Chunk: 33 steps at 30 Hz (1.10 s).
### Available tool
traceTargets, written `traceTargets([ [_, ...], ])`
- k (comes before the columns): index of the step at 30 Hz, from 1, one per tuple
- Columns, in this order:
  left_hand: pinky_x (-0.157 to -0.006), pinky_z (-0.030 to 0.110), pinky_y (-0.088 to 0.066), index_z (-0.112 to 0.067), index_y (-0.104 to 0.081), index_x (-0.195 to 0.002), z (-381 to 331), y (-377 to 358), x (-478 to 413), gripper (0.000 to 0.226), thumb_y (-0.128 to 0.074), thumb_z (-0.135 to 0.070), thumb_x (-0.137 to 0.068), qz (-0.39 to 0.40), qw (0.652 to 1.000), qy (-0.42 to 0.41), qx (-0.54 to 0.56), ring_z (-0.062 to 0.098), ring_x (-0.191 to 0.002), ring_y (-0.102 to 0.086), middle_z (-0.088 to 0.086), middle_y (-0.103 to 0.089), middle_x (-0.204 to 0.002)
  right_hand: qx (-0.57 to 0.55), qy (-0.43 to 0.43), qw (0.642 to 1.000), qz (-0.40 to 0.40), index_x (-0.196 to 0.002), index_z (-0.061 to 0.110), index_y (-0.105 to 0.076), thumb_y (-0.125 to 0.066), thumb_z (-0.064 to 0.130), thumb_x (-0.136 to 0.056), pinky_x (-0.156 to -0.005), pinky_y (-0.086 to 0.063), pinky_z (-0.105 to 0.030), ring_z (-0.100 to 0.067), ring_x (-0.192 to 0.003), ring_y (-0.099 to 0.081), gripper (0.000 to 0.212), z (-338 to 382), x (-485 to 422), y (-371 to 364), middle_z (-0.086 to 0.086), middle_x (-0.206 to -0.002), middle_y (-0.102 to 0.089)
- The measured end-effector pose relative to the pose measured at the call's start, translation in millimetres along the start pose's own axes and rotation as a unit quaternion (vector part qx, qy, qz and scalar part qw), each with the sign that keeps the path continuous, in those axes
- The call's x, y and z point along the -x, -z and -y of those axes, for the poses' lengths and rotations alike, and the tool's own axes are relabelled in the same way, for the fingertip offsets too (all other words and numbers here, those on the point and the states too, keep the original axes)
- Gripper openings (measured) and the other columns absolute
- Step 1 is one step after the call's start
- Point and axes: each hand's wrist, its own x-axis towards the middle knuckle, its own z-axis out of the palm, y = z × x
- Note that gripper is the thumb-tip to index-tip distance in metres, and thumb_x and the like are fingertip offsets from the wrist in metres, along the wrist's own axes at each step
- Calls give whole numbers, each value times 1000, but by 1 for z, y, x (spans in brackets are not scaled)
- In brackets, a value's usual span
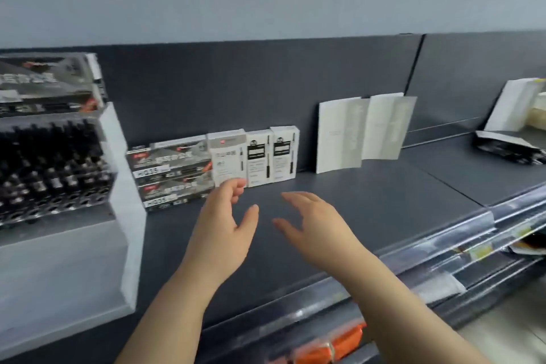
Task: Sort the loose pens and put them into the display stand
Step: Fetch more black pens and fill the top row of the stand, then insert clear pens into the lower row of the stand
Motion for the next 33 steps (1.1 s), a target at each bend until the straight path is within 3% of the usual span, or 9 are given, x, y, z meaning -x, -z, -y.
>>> traceTargets([
  [7, -94, 19, -31, -30, -39, -134, -112, -178, 10, 44, -54, -30, -93, 137, 991, 0, 3, 0, -120, -39, -17, -39, -125, 29, -82, 996, -8, -148, 24, -25, -50, 47, -92, -110, -29, -27, -11, -138, -30, 65, -174, 71, 112, 7, -152, -29],
  [13, -102, 31, -38, -29, -38, -135, -182, -298, -2, 47, -54, -31, -91, 216, 975, -34, -29, 9, -126, -39, -10, -39, -134, 20, -152, 988, -37, -147, 22, -26, -51, 45, -91, -109, -28, -26, -12, -137, -31, 65, -284, 109, 184, 5, -151, -31],
  [20, -95, 27, -39, -28, -40, -134, -230, -434, -40, 47, -55, -31, -91, 278, 958, -60, -22, 11, -119, -43, -8, -44, -124, 37, -215, 974, -63, -144, 24, -32, -54, 45, -90, -106, -31, -24, -12, -133, -36, 62, -402, 114, 234, 6, -148, -36],
  [26, -87, 23, -39, -23, -39, -137, -254, -561, -98, 48, -53, -32, -92, 305, 952, -17, 7, 7, -106, -47, -6, -47, -127, 66, -250, 965, -38, -144, 25, -32, -52, 43, -92, -107, -31, -26, -11, -133, -37, 58, -517, 76, 282, 7, -148, -35],
  [29, -92, 27, -41, -19, -42, -137, -267, -620, -136, 46, -50, -32, -94, 325, 945, 31, 19, 10, -107, -52, -3, -50, -129, 67, -268, 961, -19, -144, 23, -34, -47, 40, -95, -106, -34, -28, -14, -127, -46, 54, -573, 45, 311, 5, -148, -36],
  [33, -96, 30, -42, -16, -39, -141, -285, -678, -175, 49, -47, -32, -96, 347, 935, 69, 9, 14, -110, -52, 0, -48, -134, 61, -279, 958, -24, -143, 17, -37, -40, 33, -98, -104, -32, -25, -14, -128, -44, 47, -631, 10, 345, 2, -146, -38],
])
